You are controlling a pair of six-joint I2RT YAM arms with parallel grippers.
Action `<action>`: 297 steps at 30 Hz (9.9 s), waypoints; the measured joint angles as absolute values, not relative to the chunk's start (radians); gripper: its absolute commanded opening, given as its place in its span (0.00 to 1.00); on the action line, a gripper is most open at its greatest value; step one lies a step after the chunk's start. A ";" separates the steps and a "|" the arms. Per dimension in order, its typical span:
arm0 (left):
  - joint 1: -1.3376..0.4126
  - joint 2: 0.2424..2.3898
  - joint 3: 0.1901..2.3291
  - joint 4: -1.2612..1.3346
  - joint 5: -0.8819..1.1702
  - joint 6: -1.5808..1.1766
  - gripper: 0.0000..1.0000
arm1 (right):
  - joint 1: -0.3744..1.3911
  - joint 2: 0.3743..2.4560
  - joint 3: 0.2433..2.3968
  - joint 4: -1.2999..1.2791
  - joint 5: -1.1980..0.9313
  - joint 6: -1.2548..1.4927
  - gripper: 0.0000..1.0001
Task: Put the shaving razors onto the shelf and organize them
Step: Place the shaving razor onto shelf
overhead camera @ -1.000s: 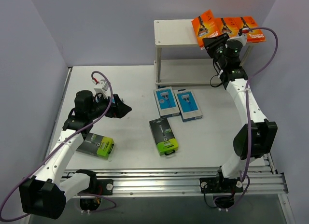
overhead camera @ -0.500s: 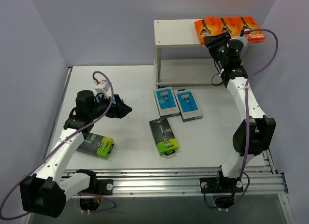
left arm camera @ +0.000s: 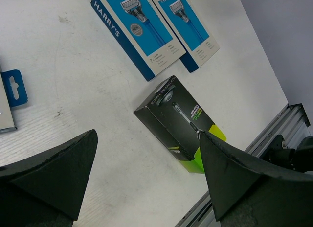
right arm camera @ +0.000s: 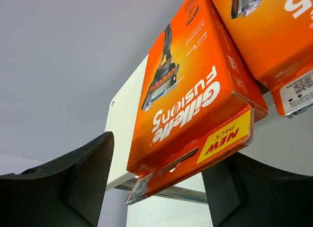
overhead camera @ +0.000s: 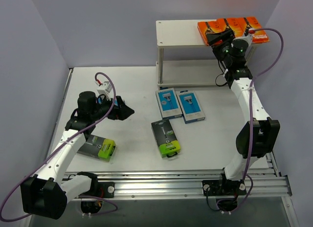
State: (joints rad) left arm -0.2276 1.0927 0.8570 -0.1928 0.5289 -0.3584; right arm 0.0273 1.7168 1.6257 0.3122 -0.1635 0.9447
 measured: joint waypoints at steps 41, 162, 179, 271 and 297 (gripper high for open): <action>-0.228 1.155 0.860 -0.233 0.595 -0.353 0.94 | 0.023 1.605 1.573 0.200 -0.218 0.912 0.91; -0.502 1.288 1.135 -0.315 0.232 -0.126 0.94 | 0.067 1.723 1.644 0.149 -0.267 0.471 0.07; -0.502 1.288 1.135 -0.315 0.233 -0.123 0.94 | 0.066 1.790 1.743 0.144 -0.267 0.471 0.06; -0.502 1.259 1.134 -0.319 0.237 -0.122 0.94 | -0.183 1.802 1.837 0.014 -0.324 0.478 0.09; -0.504 1.547 1.762 -0.282 0.248 -0.372 0.94 | 0.014 1.190 0.893 0.147 -0.300 0.513 0.25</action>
State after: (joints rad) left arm -0.5037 1.5471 1.7622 -0.2821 0.2478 -0.3717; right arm 0.0143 1.1904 0.8932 0.1474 -0.3004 0.5133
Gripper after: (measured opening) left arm 0.941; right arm 0.245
